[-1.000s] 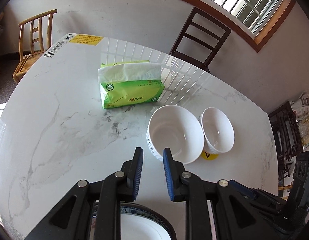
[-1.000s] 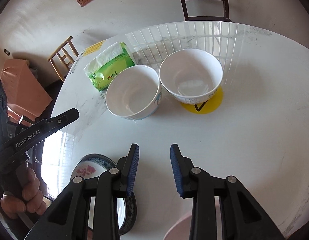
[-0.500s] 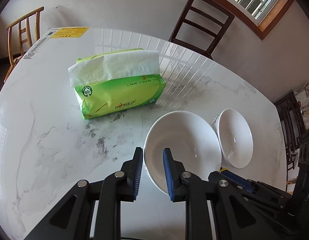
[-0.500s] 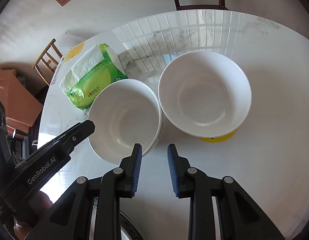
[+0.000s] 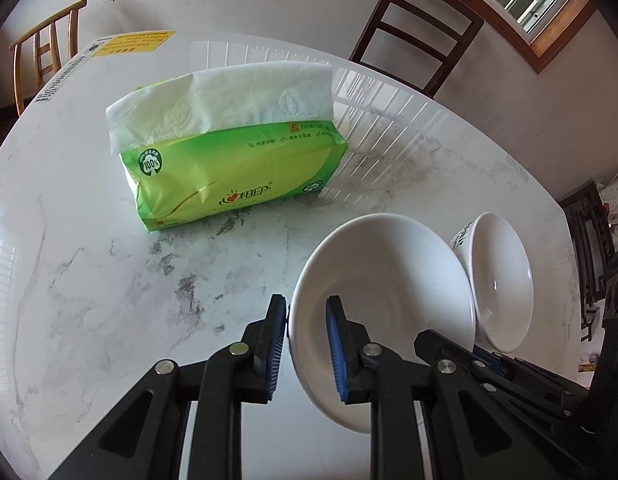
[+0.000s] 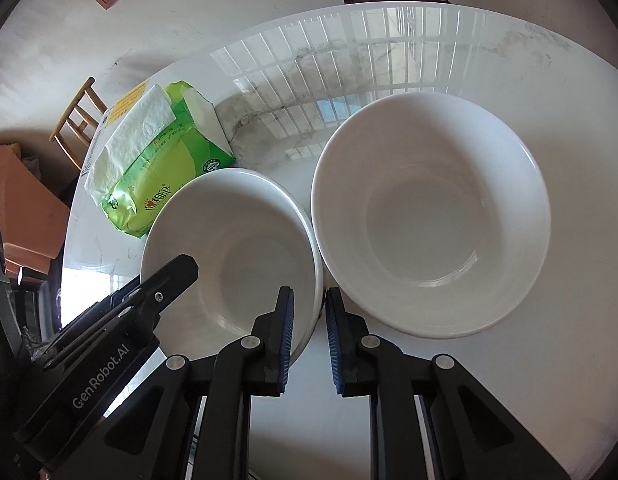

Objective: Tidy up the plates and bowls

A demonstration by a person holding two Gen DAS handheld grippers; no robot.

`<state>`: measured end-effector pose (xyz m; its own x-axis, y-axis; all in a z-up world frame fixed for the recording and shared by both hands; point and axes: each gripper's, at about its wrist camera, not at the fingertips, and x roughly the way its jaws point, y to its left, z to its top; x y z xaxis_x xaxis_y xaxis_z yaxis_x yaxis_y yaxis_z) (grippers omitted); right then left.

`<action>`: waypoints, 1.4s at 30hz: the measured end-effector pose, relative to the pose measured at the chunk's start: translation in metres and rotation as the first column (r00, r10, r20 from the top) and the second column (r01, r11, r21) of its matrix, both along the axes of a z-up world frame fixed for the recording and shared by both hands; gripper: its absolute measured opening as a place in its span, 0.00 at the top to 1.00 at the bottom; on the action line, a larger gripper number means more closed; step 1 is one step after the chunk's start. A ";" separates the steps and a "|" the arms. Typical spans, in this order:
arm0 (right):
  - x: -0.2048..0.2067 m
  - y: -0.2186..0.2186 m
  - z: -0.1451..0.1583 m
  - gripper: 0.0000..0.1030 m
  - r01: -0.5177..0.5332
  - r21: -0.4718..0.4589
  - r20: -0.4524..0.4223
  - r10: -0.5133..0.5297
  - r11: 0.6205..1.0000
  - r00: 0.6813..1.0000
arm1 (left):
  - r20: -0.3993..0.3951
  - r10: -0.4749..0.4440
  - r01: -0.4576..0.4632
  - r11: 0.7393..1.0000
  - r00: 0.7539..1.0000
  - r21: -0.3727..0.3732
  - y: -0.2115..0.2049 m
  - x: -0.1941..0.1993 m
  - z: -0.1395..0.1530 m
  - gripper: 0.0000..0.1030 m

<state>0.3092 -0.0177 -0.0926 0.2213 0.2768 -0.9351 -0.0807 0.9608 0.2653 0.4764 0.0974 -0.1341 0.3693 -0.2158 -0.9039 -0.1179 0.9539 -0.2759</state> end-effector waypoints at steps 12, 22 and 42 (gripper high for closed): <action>-0.014 -0.002 0.001 0.85 -0.003 0.004 0.003 0.003 1.000 1.000 | -0.020 0.020 -0.019 1.000 1.000 0.020 -0.001 -0.024 0.000 0.89; -0.041 -0.010 0.015 0.85 -0.015 0.034 0.015 0.014 0.999 1.000 | 0.005 0.038 -0.038 0.999 0.999 0.034 -0.004 -0.058 0.027 0.89; -0.127 -0.062 0.091 0.85 -0.033 0.055 0.159 0.024 0.998 0.987 | 0.114 0.016 -0.020 0.999 0.993 0.041 -0.063 -0.150 0.103 0.89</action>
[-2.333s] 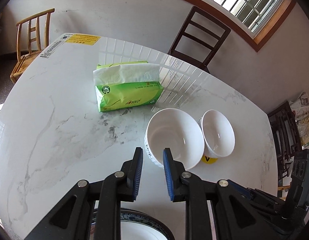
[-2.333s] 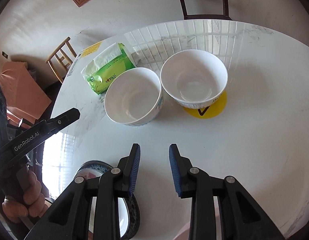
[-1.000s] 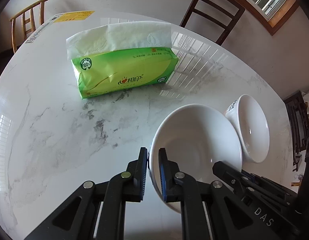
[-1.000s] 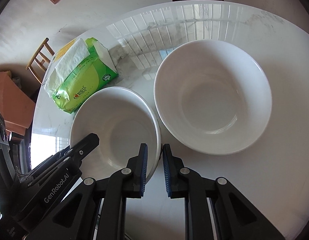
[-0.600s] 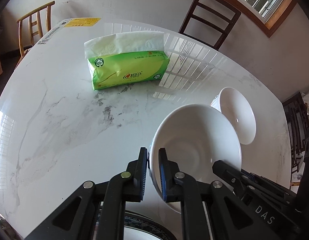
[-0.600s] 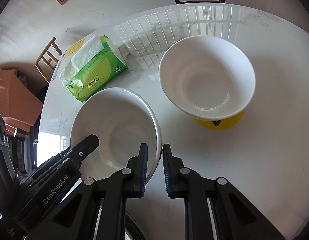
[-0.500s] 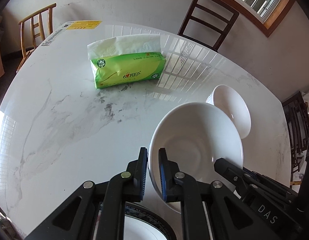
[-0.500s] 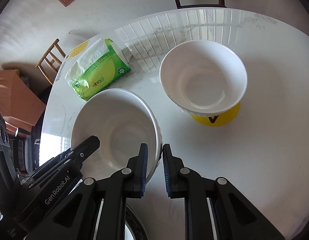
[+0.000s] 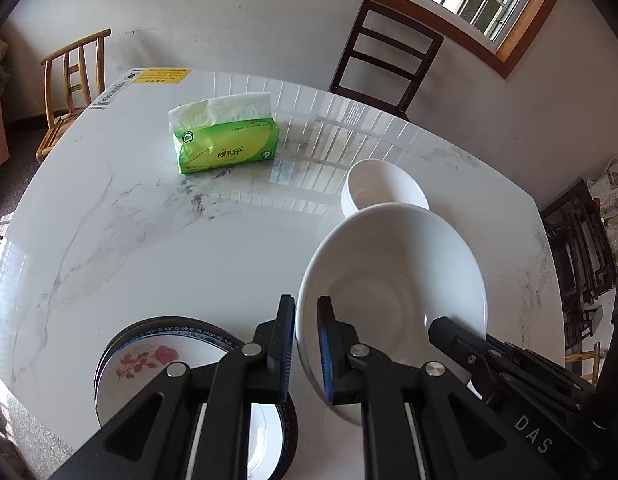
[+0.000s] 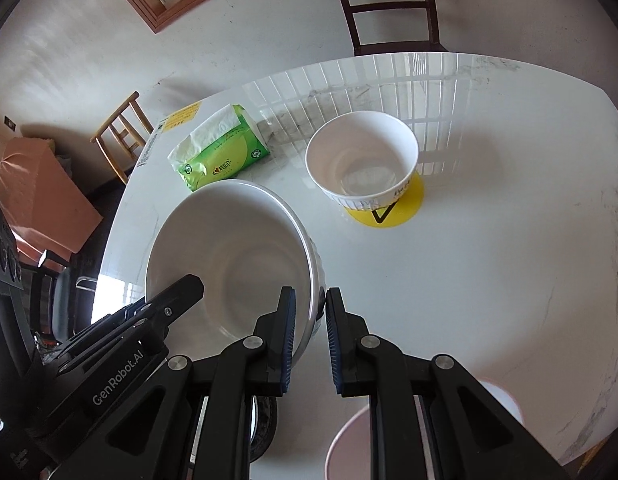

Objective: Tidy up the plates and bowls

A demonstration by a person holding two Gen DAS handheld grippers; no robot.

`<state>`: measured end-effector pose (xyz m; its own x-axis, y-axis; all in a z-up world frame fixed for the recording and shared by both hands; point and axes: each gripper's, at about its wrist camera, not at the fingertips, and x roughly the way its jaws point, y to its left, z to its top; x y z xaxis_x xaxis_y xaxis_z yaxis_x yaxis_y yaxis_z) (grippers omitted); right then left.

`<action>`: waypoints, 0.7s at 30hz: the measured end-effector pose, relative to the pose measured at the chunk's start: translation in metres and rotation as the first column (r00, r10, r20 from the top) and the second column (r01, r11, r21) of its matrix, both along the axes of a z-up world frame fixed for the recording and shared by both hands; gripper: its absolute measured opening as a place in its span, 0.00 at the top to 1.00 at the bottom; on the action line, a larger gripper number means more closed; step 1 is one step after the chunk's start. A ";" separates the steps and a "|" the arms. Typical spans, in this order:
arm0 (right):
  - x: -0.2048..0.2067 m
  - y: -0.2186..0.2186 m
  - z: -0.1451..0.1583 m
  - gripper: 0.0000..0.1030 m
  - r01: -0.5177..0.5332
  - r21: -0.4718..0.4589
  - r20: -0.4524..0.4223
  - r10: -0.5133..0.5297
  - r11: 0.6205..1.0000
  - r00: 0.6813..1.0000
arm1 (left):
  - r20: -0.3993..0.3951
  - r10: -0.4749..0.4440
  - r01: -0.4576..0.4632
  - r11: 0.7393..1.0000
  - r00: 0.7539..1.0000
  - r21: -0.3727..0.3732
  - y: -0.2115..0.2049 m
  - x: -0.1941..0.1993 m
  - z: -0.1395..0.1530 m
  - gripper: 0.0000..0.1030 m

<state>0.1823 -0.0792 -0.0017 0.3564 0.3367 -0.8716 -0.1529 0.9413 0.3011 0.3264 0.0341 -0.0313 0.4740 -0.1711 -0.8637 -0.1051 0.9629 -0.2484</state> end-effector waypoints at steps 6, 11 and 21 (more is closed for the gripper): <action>-0.034 -0.031 0.017 0.85 0.015 0.011 0.038 -0.016 1.000 0.999 | 0.011 -0.047 0.047 0.999 0.999 -0.020 -0.031 -0.032 0.011 0.89; -0.064 -0.065 0.022 0.84 0.044 0.012 0.051 -0.044 0.999 0.998 | 0.008 -0.102 0.103 0.994 0.995 -0.022 -0.064 -0.057 0.012 0.89; -0.101 -0.116 0.000 0.84 0.107 -0.007 0.006 -0.107 0.994 0.994 | -0.074 -0.175 0.174 0.985 0.982 -0.016 -0.109 -0.084 -0.019 0.89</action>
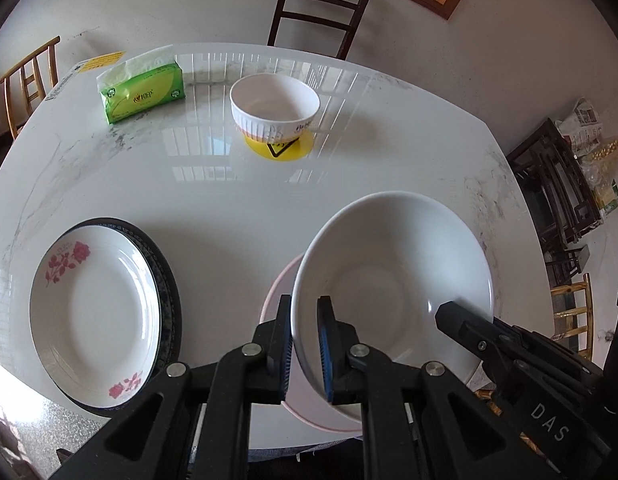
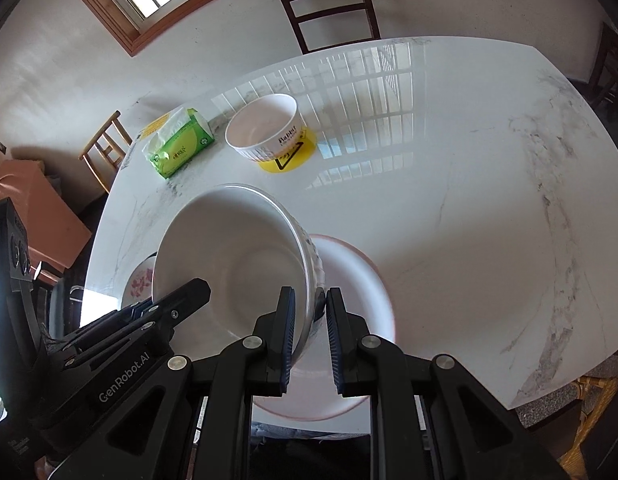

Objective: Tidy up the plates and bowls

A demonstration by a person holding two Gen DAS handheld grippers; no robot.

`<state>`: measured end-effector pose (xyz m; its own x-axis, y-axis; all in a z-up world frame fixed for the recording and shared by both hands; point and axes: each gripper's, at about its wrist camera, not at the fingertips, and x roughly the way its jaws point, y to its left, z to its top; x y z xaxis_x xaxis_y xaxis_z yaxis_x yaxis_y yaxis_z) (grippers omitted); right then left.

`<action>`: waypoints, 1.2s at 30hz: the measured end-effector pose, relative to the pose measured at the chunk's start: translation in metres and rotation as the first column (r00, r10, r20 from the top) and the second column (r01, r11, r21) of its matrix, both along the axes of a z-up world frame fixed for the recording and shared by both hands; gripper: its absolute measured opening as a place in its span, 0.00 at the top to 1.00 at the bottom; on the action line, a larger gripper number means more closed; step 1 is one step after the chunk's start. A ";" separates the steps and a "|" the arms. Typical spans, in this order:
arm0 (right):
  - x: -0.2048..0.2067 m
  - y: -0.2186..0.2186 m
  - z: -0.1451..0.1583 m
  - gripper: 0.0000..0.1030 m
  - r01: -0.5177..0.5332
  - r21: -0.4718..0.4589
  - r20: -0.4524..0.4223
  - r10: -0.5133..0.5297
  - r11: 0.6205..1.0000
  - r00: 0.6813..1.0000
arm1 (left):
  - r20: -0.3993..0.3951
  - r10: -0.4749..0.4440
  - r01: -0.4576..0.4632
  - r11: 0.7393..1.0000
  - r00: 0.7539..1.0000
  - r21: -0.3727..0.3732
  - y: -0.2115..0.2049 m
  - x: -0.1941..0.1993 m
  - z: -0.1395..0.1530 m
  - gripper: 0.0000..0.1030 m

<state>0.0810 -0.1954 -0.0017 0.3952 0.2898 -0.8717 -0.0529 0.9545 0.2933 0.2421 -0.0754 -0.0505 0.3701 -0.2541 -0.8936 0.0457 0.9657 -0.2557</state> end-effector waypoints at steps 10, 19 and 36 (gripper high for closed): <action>-0.012 -0.015 -0.033 0.84 0.004 -0.002 -0.076 -0.005 1.000 0.997 | -0.079 -0.002 0.004 1.000 0.997 0.020 -0.010 -0.005 -0.033 0.89; -0.007 -0.014 -0.048 0.83 -0.002 -0.005 -0.111 0.002 1.000 0.994 | -0.097 0.005 -0.001 0.999 0.995 0.041 -0.011 0.000 -0.044 0.89; 0.001 -0.004 -0.055 0.79 -0.020 -0.057 -0.118 0.013 0.998 0.993 | -0.120 0.012 -0.005 0.999 0.993 0.054 -0.013 0.008 -0.052 0.89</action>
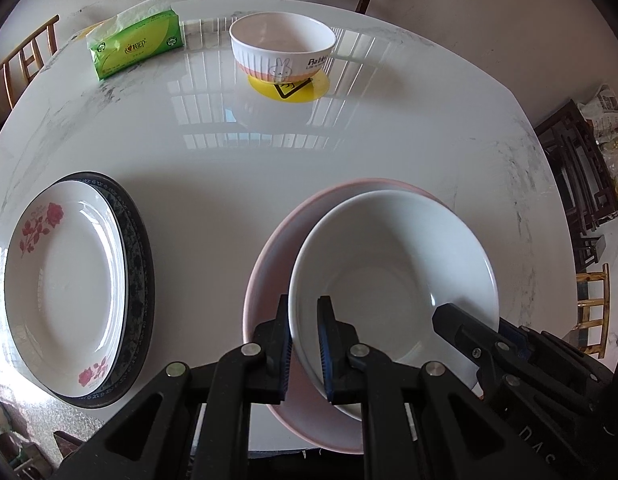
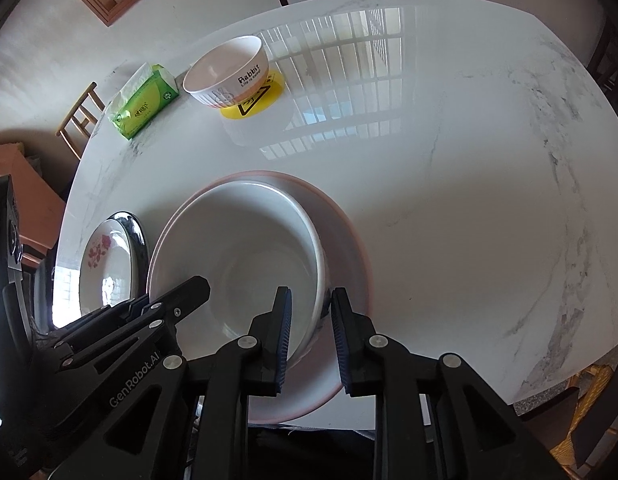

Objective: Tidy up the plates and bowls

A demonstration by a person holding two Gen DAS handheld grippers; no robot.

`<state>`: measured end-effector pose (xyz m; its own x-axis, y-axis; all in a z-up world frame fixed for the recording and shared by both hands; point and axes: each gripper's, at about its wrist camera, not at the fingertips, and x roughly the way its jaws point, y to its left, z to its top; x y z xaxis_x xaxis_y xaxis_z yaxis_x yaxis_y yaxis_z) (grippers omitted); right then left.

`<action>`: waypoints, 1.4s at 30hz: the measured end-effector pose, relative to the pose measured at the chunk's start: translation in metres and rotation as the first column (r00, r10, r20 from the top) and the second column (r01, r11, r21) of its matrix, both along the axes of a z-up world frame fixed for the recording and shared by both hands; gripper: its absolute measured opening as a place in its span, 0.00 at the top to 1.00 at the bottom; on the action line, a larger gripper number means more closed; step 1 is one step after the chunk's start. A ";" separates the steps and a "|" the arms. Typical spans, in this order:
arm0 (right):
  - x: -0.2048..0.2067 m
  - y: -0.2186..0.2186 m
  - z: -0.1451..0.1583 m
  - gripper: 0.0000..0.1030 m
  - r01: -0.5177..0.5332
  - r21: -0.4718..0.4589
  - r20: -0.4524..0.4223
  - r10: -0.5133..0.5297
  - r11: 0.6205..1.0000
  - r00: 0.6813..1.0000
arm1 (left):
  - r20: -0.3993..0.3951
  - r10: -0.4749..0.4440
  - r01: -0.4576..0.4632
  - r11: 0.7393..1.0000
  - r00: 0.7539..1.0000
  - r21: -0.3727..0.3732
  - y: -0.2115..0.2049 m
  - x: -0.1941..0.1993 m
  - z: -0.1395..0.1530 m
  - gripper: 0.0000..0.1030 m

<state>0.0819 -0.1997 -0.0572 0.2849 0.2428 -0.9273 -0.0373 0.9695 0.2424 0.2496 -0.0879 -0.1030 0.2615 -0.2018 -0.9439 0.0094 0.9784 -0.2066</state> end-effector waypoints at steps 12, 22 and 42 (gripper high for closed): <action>0.000 0.010 0.003 0.73 -0.037 -0.073 0.015 0.038 0.997 0.999 | -0.017 0.014 -0.014 1.000 1.000 -0.022 0.001 0.002 -0.002 0.87; 0.000 0.007 0.005 0.73 -0.024 -0.059 0.018 0.025 0.998 1.000 | -0.024 0.004 -0.005 1.000 1.000 -0.022 0.000 0.002 0.001 0.80; -0.004 -0.001 0.030 0.73 -0.030 -0.018 0.092 0.032 0.999 0.995 | 0.125 -0.054 0.064 0.995 0.991 -0.076 0.008 -0.004 0.043 0.72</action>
<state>0.0778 -0.2003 -0.0267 0.3622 0.2381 -0.9012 -0.0892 0.9712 0.2208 0.2460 -0.0800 -0.0601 0.3597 -0.2934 -0.8857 0.0970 0.9559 -0.2772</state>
